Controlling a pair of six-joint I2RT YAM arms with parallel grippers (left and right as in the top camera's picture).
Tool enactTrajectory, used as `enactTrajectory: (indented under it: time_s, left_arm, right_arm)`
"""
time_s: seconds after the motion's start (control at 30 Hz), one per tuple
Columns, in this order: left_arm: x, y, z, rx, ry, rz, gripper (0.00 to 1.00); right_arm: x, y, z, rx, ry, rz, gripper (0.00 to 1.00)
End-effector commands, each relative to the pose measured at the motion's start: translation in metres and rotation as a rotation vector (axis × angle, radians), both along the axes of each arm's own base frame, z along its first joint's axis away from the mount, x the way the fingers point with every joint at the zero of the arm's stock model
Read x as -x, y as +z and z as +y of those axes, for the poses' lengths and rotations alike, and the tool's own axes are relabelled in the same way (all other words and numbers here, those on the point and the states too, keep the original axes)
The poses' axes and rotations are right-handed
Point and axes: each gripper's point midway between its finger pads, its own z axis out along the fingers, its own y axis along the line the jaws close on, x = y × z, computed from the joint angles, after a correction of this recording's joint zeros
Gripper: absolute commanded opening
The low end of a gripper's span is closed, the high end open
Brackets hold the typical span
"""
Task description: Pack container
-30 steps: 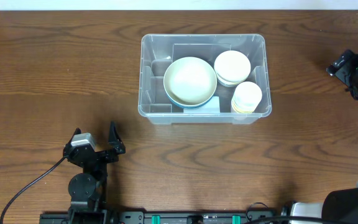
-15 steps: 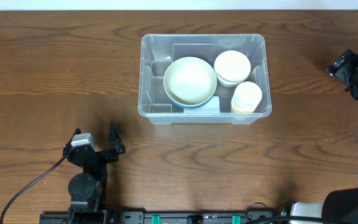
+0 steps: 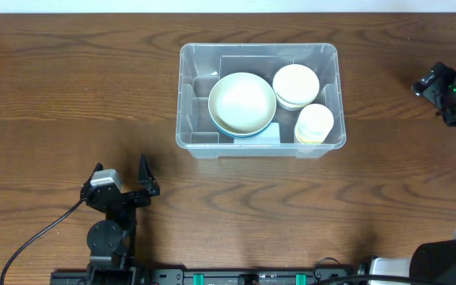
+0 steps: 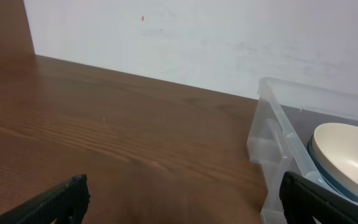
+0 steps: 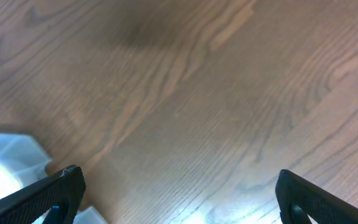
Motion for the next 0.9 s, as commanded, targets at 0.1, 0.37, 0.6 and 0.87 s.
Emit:
enactTrajectory:
  time_s: [0.1,0.37,0.6,0.87]
  left_arm:
    - [0.001,-0.018,0.002,-0.006,0.009,0.055,0.98]
    - [0.001,-0.018,0.002,-0.006,0.009,0.055,0.98]
    - [0.001,-0.018,0.002,-0.006,0.009,0.055,0.98]
    - [0.001,-0.018,0.002,-0.006,0.009,0.055,0.98]
  right_arm:
    - [-0.003,0.041,0.064,0.031,0.181,-0.11,0.99]
    - [0.004,0.104,0.125,0.193,0.316,-0.449,0.99]
    - [0.021,0.118,0.139,0.108,0.382,-0.885,0.99]
    - [0.071,0.095,0.132,0.202,0.489,-1.16,0.99]
